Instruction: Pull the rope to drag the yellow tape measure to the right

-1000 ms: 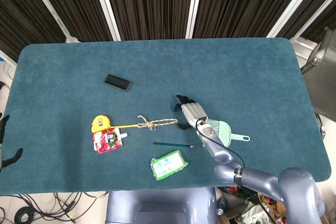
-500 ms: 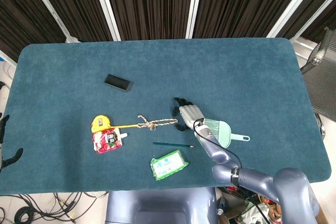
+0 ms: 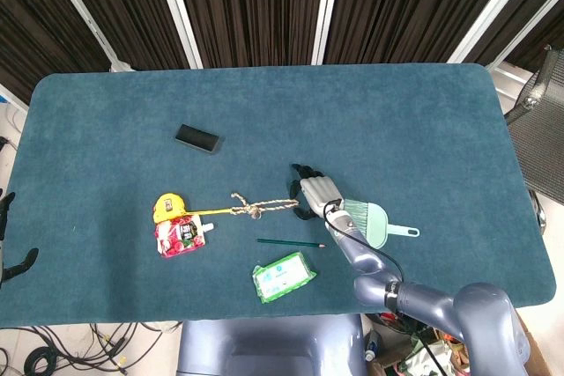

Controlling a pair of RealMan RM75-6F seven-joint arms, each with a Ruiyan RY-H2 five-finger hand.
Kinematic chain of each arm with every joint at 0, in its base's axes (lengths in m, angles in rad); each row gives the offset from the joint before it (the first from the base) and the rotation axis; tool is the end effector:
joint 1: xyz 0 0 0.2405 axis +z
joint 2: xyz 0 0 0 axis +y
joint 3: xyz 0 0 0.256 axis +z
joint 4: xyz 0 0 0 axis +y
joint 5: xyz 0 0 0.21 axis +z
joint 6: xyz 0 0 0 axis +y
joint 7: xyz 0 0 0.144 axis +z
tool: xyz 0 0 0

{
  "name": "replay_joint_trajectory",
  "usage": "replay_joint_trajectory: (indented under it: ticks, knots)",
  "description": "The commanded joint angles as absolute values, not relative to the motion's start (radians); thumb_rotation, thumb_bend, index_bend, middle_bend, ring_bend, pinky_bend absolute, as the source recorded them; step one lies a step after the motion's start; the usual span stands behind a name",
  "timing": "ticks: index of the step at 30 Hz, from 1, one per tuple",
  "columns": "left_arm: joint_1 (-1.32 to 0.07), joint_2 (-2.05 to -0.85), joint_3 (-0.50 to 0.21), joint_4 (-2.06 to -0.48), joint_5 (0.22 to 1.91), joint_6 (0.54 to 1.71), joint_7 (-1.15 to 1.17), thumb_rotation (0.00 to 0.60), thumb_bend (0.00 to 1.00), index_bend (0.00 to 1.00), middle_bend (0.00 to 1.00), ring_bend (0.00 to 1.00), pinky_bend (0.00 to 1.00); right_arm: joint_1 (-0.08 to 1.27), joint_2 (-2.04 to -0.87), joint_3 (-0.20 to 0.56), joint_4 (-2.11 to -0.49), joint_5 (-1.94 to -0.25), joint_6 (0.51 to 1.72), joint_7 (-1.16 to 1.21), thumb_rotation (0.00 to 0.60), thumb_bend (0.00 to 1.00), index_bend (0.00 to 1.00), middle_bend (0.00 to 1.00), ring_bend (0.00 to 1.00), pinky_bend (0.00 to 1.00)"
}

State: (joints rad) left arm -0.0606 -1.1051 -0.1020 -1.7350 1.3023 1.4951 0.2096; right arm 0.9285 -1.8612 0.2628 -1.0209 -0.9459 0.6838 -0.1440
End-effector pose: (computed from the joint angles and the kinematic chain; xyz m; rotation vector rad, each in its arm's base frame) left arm -0.3135 0.1799 0.1695 -1.2257 -0.9006 -0.7427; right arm -0.1236 -0.3910 -0.1035 1.8442 -1.2791 0.8826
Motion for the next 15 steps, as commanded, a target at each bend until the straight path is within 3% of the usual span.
replay_joint_trajectory:
  ticks: [1, 15]
  knots:
    - [-0.061, -1.105, -0.102, -1.735, 1.302, 1.495, 0.209, 0.6, 0.25, 0.04, 0.0, 0.0, 0.0, 0.93, -1.864, 0.263, -1.018, -0.949, 0.681, -0.142, 0.6, 0.29, 0.47, 0.0, 0.0, 0.14]
    - [-0.061, -1.104, -0.103, -1.735, 1.301, 1.495, 0.206, 0.6, 0.25, 0.04, 0.0, 0.0, 0.0, 0.931, -1.873, 0.268, -1.015, -0.959, 0.669, -0.125, 0.6, 0.34, 0.55, 0.0, 0.0, 0.14]
